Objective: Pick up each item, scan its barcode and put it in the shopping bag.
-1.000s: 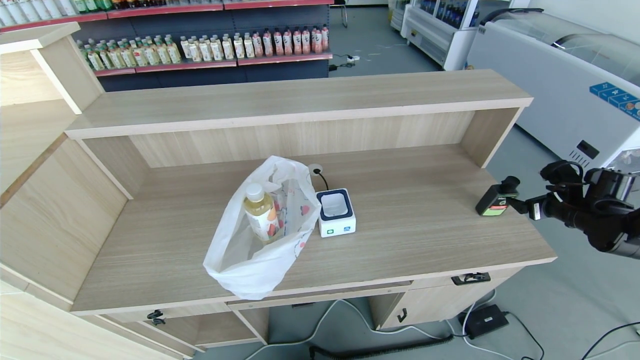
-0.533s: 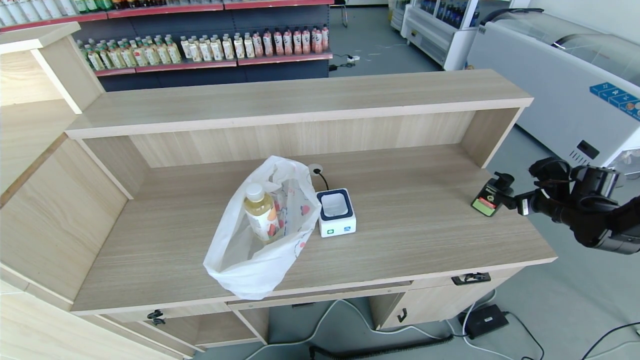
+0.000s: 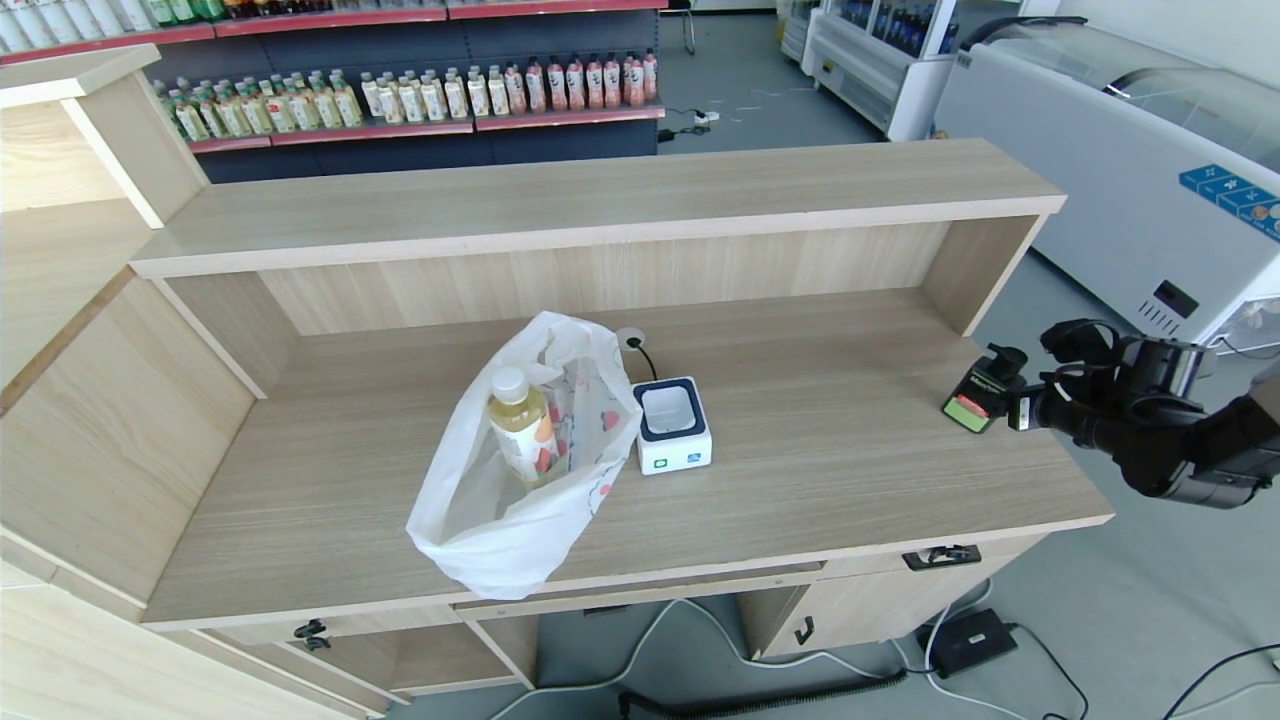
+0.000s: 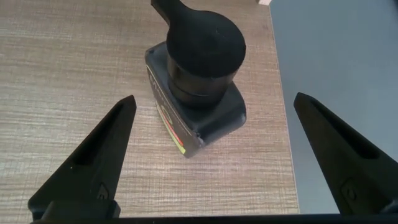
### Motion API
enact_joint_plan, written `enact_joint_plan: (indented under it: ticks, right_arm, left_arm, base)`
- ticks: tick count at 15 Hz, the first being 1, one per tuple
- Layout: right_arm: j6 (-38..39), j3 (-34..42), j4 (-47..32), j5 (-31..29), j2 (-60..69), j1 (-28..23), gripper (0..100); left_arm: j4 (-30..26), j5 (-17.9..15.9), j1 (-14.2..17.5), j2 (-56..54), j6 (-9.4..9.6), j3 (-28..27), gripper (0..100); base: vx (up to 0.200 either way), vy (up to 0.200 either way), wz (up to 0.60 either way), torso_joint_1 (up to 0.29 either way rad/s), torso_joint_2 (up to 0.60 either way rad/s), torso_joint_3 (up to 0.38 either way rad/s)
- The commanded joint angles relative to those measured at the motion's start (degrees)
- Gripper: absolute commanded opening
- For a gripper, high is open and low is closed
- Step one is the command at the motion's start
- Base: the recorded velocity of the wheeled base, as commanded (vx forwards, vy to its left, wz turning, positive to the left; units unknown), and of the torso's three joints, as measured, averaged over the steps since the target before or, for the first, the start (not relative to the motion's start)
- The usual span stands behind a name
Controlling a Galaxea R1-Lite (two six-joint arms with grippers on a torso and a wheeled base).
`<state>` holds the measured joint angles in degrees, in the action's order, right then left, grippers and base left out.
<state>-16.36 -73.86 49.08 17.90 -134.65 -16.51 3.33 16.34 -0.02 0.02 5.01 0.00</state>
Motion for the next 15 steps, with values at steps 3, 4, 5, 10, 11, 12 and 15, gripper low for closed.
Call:
enact_joint_plan:
  ticks: [3, 4, 5, 10, 11, 12, 15]
  right_arm:
    - [0.3, -0.5, 0.3, 0.1, -0.9, 0.9, 100]
    - [0.3, -0.9, 0.3, 0.1, -1.1, 1.2, 100]
    - [0.3, -1.4, 0.3, 0.1, -1.5, 1.5, 100]
    - [0.0, -2.7, 0.3, 0.0, -2.3, 2.4, 100]
    - [0.1, -3.0, 0.3, 0.0, -2.4, 2.7, 100]
    - [0.0, -3.1, 0.3, 0.0, -2.6, 2.8, 100]
    - [-0.1, -3.9, 0.3, 0.0, -3.1, 3.1, 100]
  left_arm:
    - [0.0, 0.0, 0.0, 0.0, 0.00, 0.0, 100]
    - [0.0, 0.0, 0.0, 0.0, 0.00, 0.0, 100]
    - [0.0, 0.0, 0.0, 0.0, 0.00, 0.0, 100]
    - [0.0, 0.0, 0.0, 0.0, 0.00, 0.0, 100]
    - [0.0, 0.0, 0.0, 0.0, 0.00, 0.0, 100]
    - [0.0, 0.0, 0.0, 0.0, 0.00, 0.0, 100]
    - [0.0, 0.0, 0.0, 0.0, 0.00, 0.0, 100]
  base:
    - [0.000, 0.000, 0.00, 0.000, 0.00, 0.000]
    - [0.000, 0.000, 0.00, 0.000, 0.00, 0.000]
    - [0.000, 0.000, 0.00, 0.000, 0.00, 0.000]
    - [0.000, 0.000, 0.00, 0.000, 0.00, 0.000]
    - [0.000, 0.000, 0.00, 0.000, 0.00, 0.000]
    - [0.000, 0.000, 0.00, 0.000, 0.00, 0.000]
    - [0.000, 0.000, 0.00, 0.000, 0.00, 0.000]
